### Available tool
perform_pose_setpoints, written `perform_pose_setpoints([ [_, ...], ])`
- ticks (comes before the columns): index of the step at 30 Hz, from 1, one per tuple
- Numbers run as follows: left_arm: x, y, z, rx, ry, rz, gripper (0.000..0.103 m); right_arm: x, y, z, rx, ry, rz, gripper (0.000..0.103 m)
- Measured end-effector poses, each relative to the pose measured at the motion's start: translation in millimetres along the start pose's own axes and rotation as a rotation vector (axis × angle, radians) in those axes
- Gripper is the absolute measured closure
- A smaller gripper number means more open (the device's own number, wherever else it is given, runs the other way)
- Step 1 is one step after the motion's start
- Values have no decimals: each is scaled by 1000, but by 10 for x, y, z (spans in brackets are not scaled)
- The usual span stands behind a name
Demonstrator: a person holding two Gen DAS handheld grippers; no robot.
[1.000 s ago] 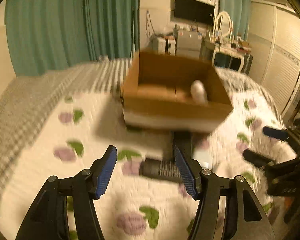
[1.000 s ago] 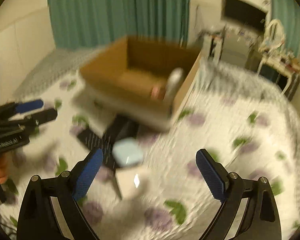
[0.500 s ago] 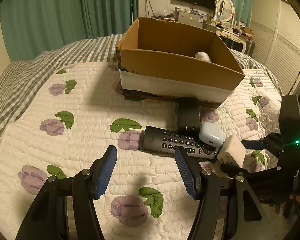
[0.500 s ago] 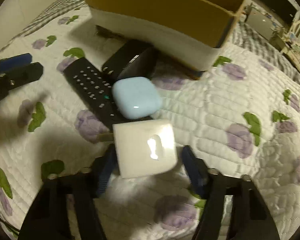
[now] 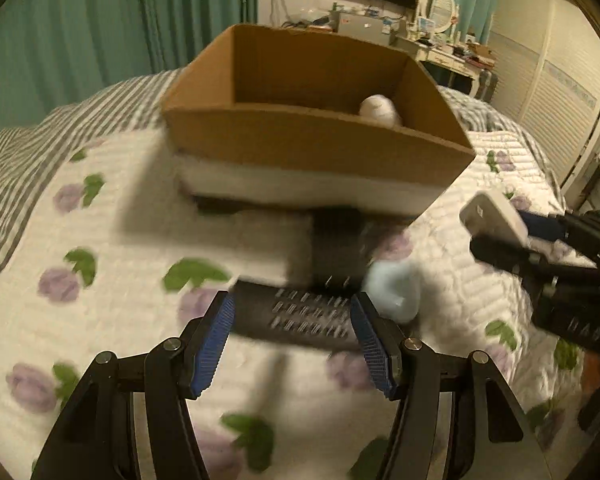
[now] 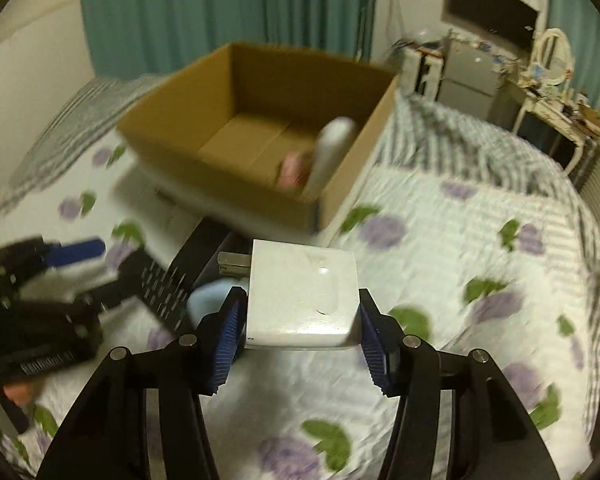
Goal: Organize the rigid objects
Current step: 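Grasp the white square charger block with the right gripper, then grasp the black rectangular device with the left gripper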
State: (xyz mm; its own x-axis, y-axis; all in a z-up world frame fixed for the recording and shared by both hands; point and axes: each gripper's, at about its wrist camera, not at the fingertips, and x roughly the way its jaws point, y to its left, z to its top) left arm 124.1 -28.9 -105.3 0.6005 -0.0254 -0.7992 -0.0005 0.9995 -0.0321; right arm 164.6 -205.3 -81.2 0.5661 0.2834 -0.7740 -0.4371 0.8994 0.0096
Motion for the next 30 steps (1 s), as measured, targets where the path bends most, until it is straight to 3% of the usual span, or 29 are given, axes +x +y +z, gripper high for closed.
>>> perform_pose_setpoints([
  [14,717,-280,237,60,28,-22,43,179,-50,-26,52,-10,-55,49],
  [15,736,-256,236,50,33,-32,57,193,-47,-30,50,-5,-56,49],
  [16,760,-236,232,41,46,-50,64,206,-44,-32,49,-2,-57,49],
  [17,770,-220,225,34,52,-70,63,214,-38,-34,48,0,-58,49],
  [24,635,-137,168,18,38,-65,64,189,-18,-74,43,-14,-76,49],
  [30,203,-4,91,3,-17,-44,64,-8,-5,-63,57,-55,-64,49],
])
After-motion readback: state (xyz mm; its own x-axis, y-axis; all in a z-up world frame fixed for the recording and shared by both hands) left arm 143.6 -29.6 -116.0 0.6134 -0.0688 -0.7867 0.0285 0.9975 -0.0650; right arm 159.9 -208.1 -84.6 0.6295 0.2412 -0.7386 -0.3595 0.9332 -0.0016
